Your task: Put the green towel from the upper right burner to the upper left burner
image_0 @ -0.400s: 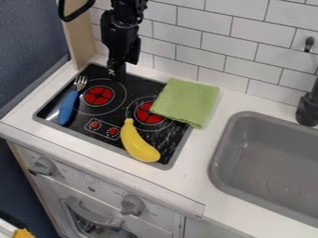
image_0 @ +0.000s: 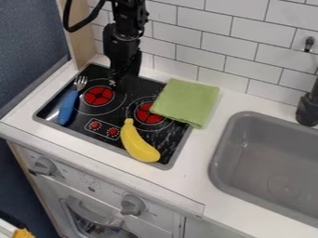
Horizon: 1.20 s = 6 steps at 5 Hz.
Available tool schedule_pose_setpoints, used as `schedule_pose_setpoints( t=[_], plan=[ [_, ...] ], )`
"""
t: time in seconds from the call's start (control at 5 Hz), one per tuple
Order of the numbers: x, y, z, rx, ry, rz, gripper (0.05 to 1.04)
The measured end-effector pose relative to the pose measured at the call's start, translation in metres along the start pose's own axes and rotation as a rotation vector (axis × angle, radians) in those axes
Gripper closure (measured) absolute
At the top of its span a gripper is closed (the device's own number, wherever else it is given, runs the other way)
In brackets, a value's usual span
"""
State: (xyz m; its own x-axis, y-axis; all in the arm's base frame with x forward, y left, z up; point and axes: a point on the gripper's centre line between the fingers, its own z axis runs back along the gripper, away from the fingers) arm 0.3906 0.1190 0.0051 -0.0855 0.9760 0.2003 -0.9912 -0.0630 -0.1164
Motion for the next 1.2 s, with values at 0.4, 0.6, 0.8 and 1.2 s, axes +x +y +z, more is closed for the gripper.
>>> schedule_pose_setpoints(
  t=[0.4,0.6,0.8,1.2],
  plan=[
    [-0.049,-0.004,0.003,-0.028,0.050,-0.155,0.083],
    [-0.069,-0.007,0.006,-0.049,0.081,-0.203,0.083],
    [-0.081,-0.010,0.010,-0.064,0.149,-0.214,0.083],
    [-0.087,-0.009,-0.019,0.007,0.160,-0.224,0.083]
  ],
)
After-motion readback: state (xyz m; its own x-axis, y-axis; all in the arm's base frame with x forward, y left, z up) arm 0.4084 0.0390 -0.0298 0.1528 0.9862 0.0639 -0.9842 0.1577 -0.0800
